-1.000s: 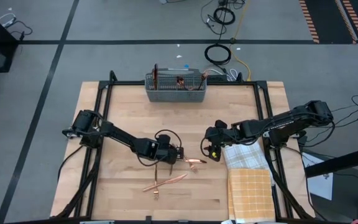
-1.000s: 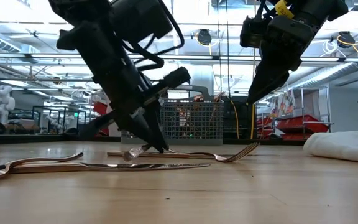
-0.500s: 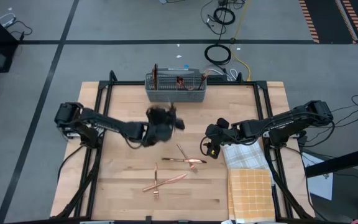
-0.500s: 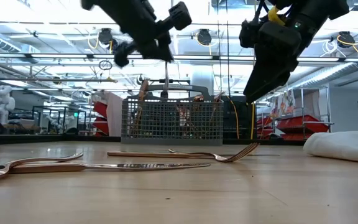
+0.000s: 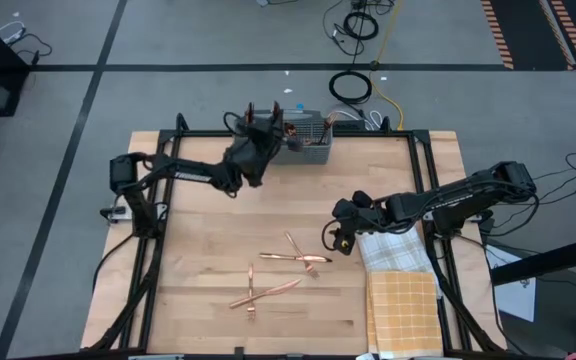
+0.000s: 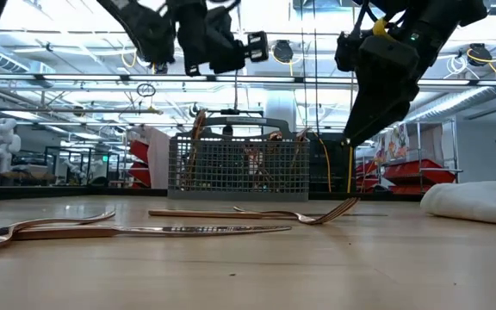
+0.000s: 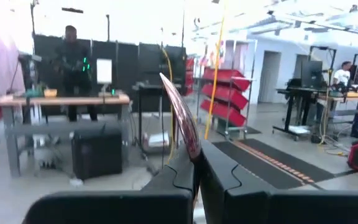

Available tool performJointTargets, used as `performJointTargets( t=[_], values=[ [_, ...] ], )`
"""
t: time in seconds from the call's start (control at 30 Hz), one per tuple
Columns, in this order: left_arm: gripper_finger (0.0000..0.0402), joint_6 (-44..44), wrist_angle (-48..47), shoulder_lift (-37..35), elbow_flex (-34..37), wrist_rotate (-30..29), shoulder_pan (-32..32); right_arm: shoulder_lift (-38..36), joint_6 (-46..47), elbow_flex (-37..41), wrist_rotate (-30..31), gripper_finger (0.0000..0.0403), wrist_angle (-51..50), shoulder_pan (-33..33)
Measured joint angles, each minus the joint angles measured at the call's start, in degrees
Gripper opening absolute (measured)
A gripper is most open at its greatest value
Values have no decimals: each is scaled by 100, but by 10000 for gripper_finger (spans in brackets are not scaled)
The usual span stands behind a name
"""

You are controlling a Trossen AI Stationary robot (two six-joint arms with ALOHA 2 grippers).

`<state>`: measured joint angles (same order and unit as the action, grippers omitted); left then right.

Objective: Sort silverware
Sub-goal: Put the bronze spoon into the gray silverware rack

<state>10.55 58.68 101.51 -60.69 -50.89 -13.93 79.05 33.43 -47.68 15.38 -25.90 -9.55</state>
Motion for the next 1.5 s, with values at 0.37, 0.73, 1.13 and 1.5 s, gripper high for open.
performJointTargets(
  t=[0.37, 0.73, 1.13, 1.5],
  values=[
    [8, 400, 1763, 1096, -65, 430, -330, 0, 209, 0, 318, 256, -34, -361],
    [8, 1275, 2011, 2074, -1066, 418, -212, 0, 439, 0, 410, 256, -123, -616],
    [8, 640, 1565, 2669, -1164, 75, -212, 0, 509, 0, 413, 256, -187, -823],
    [81, 1026, 886, 2670, -1163, 28, -172, 0, 506, 0, 408, 256, -176, -823]
  ],
)
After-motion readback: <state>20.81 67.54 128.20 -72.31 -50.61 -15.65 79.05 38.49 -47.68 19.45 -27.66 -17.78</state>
